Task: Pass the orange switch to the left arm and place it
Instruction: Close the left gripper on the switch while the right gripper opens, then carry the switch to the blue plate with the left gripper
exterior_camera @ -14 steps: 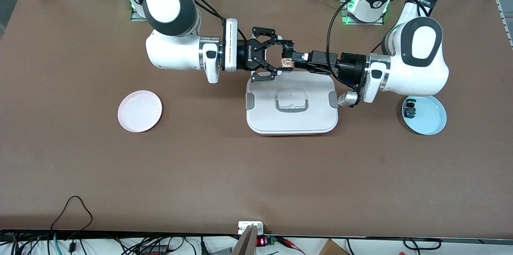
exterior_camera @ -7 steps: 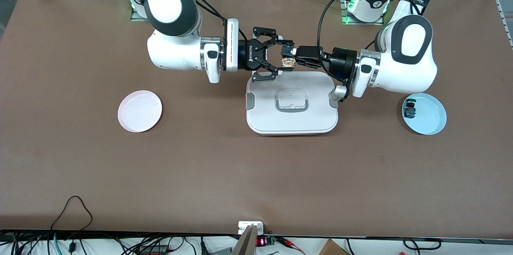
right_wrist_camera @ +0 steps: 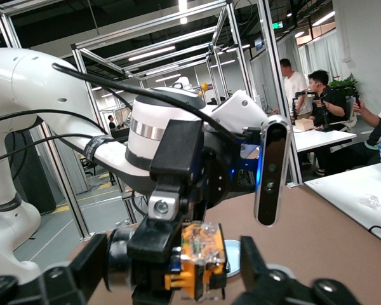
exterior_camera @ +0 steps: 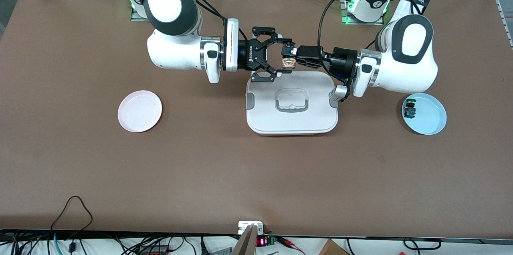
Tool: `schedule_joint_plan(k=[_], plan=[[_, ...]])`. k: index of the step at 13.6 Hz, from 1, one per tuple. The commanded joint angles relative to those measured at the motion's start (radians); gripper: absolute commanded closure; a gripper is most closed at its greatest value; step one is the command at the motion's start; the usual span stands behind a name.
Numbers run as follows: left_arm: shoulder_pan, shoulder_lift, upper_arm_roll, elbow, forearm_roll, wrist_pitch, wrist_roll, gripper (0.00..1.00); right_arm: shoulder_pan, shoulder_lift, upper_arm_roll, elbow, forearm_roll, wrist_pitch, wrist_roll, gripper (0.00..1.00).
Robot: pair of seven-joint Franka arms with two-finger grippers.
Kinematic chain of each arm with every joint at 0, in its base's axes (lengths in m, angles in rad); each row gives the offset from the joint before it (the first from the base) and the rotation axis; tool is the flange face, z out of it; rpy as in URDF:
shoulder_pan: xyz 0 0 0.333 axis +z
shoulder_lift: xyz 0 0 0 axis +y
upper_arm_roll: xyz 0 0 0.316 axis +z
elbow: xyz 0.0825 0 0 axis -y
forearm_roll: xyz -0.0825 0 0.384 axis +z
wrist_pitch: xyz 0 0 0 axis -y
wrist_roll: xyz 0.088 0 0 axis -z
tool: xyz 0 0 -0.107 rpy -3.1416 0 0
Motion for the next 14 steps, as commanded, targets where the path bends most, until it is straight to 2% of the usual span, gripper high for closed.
schedule_joint_plan(k=[1, 6, 8, 12, 14], plan=[[0.004, -0.027, 0.001, -0.025, -0.012, -0.002, 0.018, 0.82, 0.001, -0.004, -0.002, 0.010, 0.020, 0.014, 0.001, 0.00], [0.007, -0.027, 0.014, -0.018, 0.032, -0.006, 0.016, 0.83, -0.028, -0.009, -0.005, 0.001, 0.016, 0.005, -0.002, 0.00], [0.047, -0.027, 0.011, 0.023, 0.196, -0.015, 0.013, 0.83, -0.061, -0.023, -0.005, -0.009, 0.011, 0.001, -0.001, 0.00], [0.096, -0.026, 0.014, 0.109, 0.522, -0.116, 0.018, 0.83, -0.129, -0.063, -0.005, -0.059, 0.000, -0.022, -0.004, 0.00], [0.111, -0.024, 0.014, 0.165, 0.723, -0.160, 0.047, 0.84, -0.172, -0.075, -0.006, -0.087, -0.023, -0.064, -0.004, 0.00]])
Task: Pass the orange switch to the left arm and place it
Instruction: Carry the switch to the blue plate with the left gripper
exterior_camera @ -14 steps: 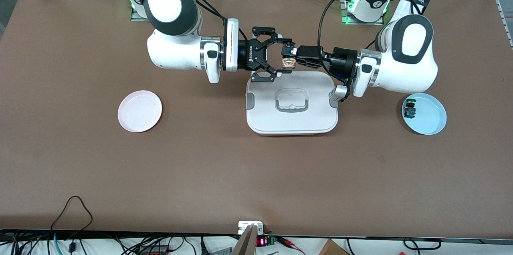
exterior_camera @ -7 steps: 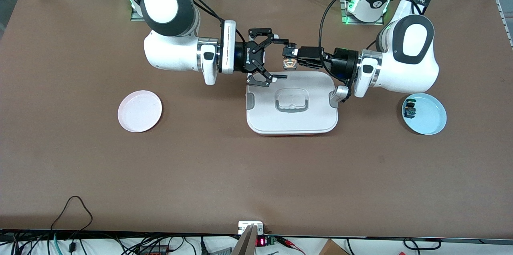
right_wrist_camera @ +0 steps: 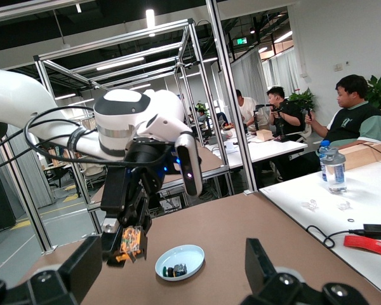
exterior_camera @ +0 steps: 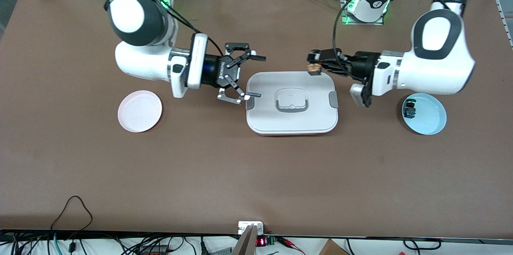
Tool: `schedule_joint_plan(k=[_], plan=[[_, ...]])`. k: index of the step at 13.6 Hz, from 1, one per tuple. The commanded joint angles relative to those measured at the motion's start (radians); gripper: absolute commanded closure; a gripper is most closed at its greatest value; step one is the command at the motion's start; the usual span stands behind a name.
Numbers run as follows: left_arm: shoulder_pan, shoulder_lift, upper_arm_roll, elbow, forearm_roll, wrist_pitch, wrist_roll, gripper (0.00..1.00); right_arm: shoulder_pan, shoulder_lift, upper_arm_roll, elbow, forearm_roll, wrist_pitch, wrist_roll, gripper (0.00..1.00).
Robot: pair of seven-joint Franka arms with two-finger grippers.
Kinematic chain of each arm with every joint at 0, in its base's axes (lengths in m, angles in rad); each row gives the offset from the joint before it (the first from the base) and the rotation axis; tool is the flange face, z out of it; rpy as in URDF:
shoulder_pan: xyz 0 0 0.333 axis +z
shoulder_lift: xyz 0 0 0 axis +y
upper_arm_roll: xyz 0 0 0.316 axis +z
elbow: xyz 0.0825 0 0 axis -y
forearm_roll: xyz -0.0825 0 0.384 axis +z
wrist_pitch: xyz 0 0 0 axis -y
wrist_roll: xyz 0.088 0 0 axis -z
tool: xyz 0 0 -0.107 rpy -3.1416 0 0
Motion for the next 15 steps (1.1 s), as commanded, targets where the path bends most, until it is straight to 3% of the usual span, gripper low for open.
schedule_joint_plan(k=[1, 7, 9, 13, 15], plan=[[0.024, -0.003, -0.002, 0.077, 0.250, -0.060, 0.064, 0.84, -0.065, -0.049, 0.005, -0.067, -0.047, -0.065, -0.004, 0.00], [0.111, 0.006, 0.000, 0.083, 0.714, -0.078, 0.333, 0.84, -0.248, -0.058, -0.002, -0.090, -0.273, -0.278, 0.006, 0.00], [0.179, 0.032, 0.000, 0.083, 0.805, -0.074, 0.477, 0.84, -0.274, -0.060, -0.002, -0.090, -0.328, -0.288, 0.025, 0.00], [0.237, 0.072, 0.000, 0.083, 1.019, -0.032, 0.643, 0.84, -0.276, -0.060, -0.002, -0.087, -0.477, -0.277, 0.398, 0.00], [0.248, 0.109, 0.000, 0.080, 1.153, -0.006, 0.748, 0.84, -0.279, -0.068, -0.002, -0.081, -0.630, -0.277, 0.607, 0.00]])
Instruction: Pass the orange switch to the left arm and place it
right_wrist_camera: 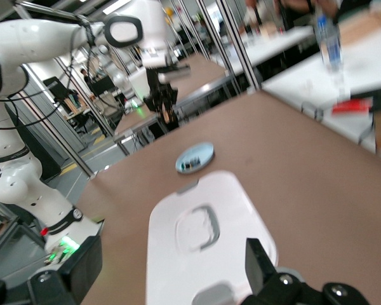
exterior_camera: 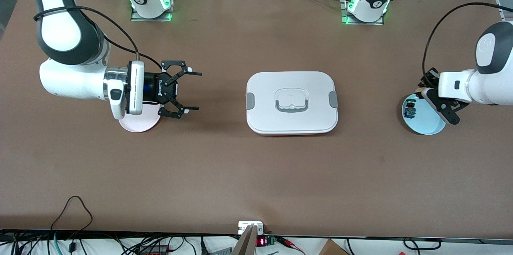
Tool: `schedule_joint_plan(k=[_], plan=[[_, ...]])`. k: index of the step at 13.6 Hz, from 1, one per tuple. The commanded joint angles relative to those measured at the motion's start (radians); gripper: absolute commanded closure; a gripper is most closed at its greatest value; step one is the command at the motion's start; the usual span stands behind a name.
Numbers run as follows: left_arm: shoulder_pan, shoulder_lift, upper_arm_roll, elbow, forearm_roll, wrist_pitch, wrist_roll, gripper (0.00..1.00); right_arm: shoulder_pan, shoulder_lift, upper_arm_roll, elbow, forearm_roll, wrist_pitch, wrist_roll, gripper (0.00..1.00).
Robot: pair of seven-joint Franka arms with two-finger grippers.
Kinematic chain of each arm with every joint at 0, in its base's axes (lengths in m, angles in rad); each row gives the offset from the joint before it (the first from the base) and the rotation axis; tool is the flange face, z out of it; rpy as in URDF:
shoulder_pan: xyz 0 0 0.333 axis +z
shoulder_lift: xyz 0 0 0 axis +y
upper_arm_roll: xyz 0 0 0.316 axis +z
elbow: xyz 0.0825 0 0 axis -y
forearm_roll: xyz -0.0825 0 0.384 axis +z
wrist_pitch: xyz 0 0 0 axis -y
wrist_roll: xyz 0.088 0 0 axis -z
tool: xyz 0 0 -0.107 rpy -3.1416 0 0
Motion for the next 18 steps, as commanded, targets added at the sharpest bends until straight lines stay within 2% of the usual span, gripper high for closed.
schedule_joint_plan(k=[1, 4, 5, 7, 8, 11, 13, 15, 18], plan=[[0.015, 0.046, -0.012, 0.001, 0.149, 0.054, 0.142, 0.84, -0.008, -0.038, 0.008, -0.010, -0.187, 0.001, 0.265, 0.00], [0.090, 0.106, -0.011, -0.029, 0.178, 0.159, 0.311, 0.84, -0.008, -0.048, 0.008, -0.010, -0.371, -0.001, 0.544, 0.00], [0.096, 0.110, -0.012, -0.062, 0.243, 0.217, 0.374, 0.84, -0.011, -0.046, 0.008, -0.010, -0.418, -0.005, 0.645, 0.00], [0.146, 0.106, -0.012, -0.151, 0.285, 0.345, 0.466, 0.84, -0.045, -0.040, 0.008, -0.011, -0.504, -0.054, 0.810, 0.00], [0.163, 0.104, -0.012, -0.199, 0.290, 0.422, 0.509, 0.85, -0.048, -0.038, 0.008, -0.011, -0.582, -0.076, 0.876, 0.00], [0.202, 0.107, -0.011, -0.323, 0.293, 0.637, 0.581, 0.88, -0.046, -0.043, 0.008, 0.004, -0.929, -0.117, 1.025, 0.00], [0.215, 0.121, -0.009, -0.349, 0.325, 0.731, 0.597, 0.88, -0.046, -0.043, 0.008, 0.018, -1.092, -0.162, 1.121, 0.00], [0.229, 0.153, -0.011, -0.356, 0.371, 0.769, 0.592, 0.88, -0.048, -0.046, 0.008, 0.035, -1.253, -0.189, 1.142, 0.00], [0.260, 0.173, -0.011, -0.388, 0.373, 0.829, 0.591, 0.88, -0.057, -0.051, -0.017, 0.084, -1.328, -0.200, 1.149, 0.00]])
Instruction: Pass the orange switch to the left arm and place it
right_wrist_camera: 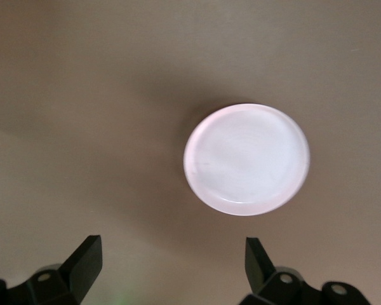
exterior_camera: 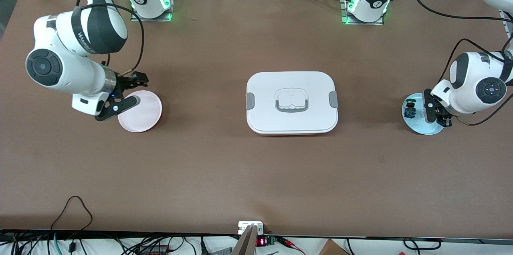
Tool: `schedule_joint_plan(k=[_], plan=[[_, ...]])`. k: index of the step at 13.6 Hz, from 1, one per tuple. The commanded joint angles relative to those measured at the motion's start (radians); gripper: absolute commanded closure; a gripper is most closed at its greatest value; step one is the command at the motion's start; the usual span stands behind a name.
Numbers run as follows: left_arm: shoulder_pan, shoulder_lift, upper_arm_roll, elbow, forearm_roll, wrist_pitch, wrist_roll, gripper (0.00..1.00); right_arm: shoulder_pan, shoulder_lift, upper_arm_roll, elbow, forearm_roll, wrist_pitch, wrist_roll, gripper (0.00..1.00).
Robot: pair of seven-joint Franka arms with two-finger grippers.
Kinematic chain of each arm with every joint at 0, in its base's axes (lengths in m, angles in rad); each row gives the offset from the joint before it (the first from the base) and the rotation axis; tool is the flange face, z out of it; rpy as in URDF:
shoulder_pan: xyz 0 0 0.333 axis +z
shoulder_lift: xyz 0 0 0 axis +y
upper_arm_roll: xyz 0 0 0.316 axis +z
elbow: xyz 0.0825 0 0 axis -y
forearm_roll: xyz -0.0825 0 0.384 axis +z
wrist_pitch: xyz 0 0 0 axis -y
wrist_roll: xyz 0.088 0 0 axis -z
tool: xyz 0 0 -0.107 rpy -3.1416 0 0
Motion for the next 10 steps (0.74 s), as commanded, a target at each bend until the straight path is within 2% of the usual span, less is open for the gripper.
schedule_joint_plan(k=[1, 4, 9, 10], plan=[[0.044, 0.018, -0.011, -0.039, 0.025, 0.105, 0.017, 0.87, -0.014, -0.011, -0.016, 0.044, -0.049, -0.033, 0.031, 0.00], [0.057, 0.030, -0.011, -0.054, 0.027, 0.156, 0.016, 0.84, -0.019, -0.014, -0.039, 0.076, -0.052, -0.065, 0.236, 0.00], [0.067, 0.050, -0.012, -0.054, 0.028, 0.198, 0.014, 0.75, -0.092, -0.042, -0.041, 0.133, -0.043, -0.128, 0.256, 0.00], [0.067, 0.047, -0.012, -0.054, 0.028, 0.196, 0.016, 0.66, -0.089, -0.043, -0.048, 0.154, -0.043, -0.170, 0.258, 0.00]])
